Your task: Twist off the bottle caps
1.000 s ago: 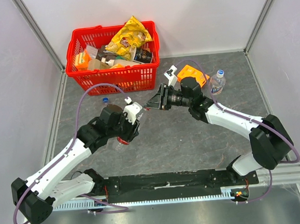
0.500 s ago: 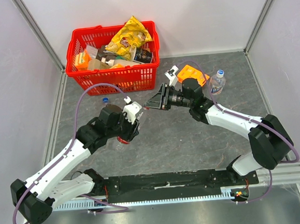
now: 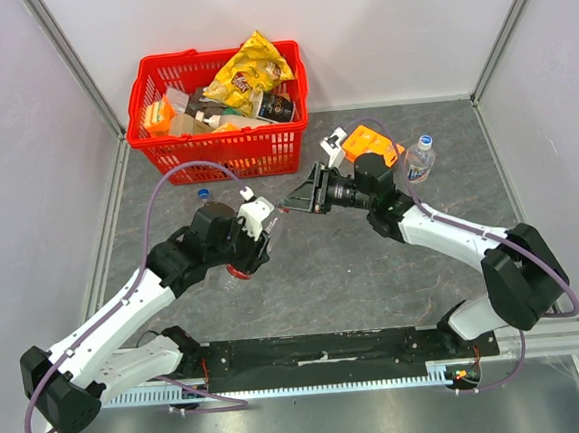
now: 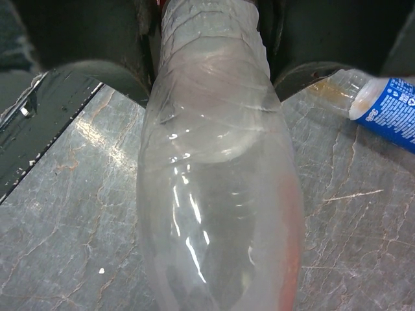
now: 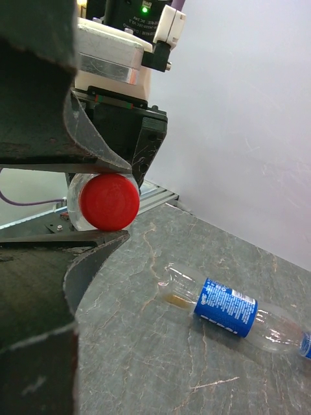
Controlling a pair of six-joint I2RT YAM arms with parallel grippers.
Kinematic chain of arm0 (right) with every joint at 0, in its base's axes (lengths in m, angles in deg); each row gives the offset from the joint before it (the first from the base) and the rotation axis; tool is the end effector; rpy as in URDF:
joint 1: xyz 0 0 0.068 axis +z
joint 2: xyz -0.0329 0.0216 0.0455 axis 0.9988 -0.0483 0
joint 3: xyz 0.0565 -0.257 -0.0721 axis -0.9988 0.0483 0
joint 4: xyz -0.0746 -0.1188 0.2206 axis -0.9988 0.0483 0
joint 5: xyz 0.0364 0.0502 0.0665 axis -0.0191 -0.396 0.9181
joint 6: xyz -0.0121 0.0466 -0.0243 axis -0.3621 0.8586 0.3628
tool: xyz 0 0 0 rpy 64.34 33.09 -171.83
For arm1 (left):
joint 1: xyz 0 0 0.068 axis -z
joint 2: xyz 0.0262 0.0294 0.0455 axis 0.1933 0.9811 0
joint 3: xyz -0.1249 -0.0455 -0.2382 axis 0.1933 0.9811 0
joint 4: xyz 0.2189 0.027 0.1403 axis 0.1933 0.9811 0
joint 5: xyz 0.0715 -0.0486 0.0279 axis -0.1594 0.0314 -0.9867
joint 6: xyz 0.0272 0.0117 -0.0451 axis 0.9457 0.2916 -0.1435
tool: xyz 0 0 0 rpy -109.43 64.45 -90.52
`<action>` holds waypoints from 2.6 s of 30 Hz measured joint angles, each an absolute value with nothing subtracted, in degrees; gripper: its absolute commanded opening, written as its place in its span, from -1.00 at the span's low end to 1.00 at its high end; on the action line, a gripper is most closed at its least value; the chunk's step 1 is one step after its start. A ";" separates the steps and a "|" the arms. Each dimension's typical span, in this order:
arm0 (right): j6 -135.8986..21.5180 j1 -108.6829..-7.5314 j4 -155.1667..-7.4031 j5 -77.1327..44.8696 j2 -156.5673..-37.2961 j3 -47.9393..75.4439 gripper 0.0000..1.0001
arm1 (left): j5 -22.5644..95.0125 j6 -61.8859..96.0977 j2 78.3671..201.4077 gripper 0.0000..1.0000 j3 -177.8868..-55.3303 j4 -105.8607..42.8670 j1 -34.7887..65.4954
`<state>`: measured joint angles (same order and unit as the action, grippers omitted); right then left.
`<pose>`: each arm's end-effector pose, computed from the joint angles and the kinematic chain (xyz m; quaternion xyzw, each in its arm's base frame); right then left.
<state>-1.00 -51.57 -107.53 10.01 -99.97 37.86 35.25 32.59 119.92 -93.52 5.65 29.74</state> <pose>0.2603 0.2110 0.2821 -0.0178 0.7416 0.6230 0.2484 0.1501 -0.1357 0.2911 0.3708 0.8310 -0.1852 0.3711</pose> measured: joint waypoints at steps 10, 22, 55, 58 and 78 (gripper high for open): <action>-5.11 -51.88 -106.96 10.34 -94.09 38.60 -1.00 | 41.63 31.76 119.55 -0.13 -95.49 4.69 29.58; -6.34 -51.86 -116.71 14.68 -85.65 43.24 -1.00 | 55.62 27.98 116.36 -0.13 -98.11 4.50 29.41; -4.81 -49.94 -144.53 28.74 -76.62 44.70 -0.85 | 95.82 8.22 116.18 -0.15 -96.10 -20.36 30.13; -5.07 -49.94 -144.25 28.70 -76.56 44.70 -0.84 | 95.91 8.19 116.21 -0.15 -95.90 -20.57 30.13; -22.75 -49.69 -113.54 8.85 -67.18 42.51 -0.92 | 82.16 13.62 108.45 -0.21 -91.90 -8.79 29.87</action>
<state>-22.75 -49.69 -113.54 8.85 -67.18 42.51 82.16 13.62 108.45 -91.90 -8.79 29.87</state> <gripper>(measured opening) 0.408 0.484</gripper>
